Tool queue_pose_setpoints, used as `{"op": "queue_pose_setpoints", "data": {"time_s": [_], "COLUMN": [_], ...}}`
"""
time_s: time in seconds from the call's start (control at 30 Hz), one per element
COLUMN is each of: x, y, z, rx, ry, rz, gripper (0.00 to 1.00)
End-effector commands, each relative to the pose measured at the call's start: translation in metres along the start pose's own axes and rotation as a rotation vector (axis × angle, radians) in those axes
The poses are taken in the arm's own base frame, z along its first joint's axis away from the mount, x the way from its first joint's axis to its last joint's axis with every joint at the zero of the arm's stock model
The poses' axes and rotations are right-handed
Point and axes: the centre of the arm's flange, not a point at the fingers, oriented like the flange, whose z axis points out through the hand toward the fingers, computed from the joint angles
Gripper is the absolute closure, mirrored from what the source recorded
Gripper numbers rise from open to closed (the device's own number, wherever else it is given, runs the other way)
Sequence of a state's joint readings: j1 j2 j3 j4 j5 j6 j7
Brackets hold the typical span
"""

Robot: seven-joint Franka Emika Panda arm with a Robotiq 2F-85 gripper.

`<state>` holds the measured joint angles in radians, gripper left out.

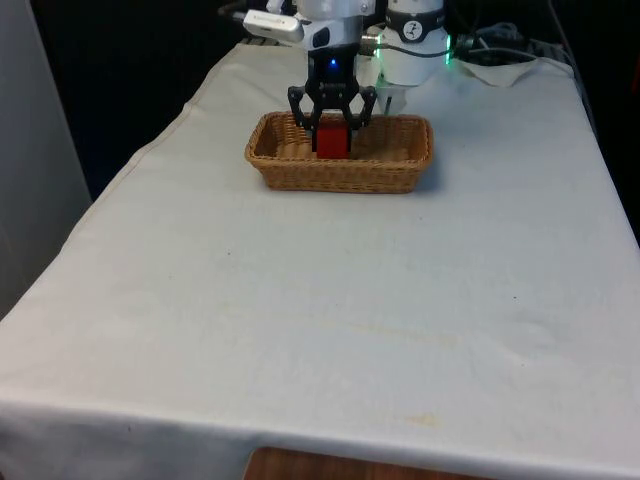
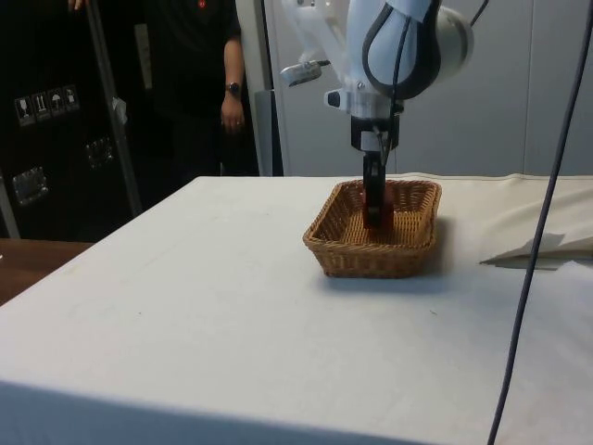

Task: Pick up the cube and place it into the basket.

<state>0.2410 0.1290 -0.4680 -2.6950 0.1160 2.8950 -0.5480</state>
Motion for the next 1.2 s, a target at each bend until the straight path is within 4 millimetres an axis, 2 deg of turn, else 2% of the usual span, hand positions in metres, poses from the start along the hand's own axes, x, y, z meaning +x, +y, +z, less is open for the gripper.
{"op": "queue_pose_setpoints", "data": {"time_s": [0.0,0.43,0.5,0.6,0.63,0.67,0.7,0.77,0.8,1.0,1.17], "x": [0.000,0.000,0.000,0.000,0.000,0.000,0.000,0.000,0.000,0.000,0.008], "y": [-0.001,0.000,0.000,0.000,0.000,0.000,0.000,0.000,0.000,0.000,0.008], "z": [-0.002,0.000,0.001,0.001,0.001,0.000,0.001,0.001,0.001,0.000,-0.010], "rx": [0.002,0.001,0.001,0.001,0.001,0.001,0.001,0.001,0.001,0.002,0.001], "ry": [0.007,-0.001,-0.002,-0.002,-0.002,-0.003,-0.002,-0.002,-0.002,-0.004,0.009], "rz": [0.001,0.000,0.000,0.001,0.001,0.000,0.001,0.001,0.001,0.000,0.007], "gripper": [0.98,0.97,0.82,0.55,0.36,0.26,0.26,0.07,0.01,0.00,0.00]}}
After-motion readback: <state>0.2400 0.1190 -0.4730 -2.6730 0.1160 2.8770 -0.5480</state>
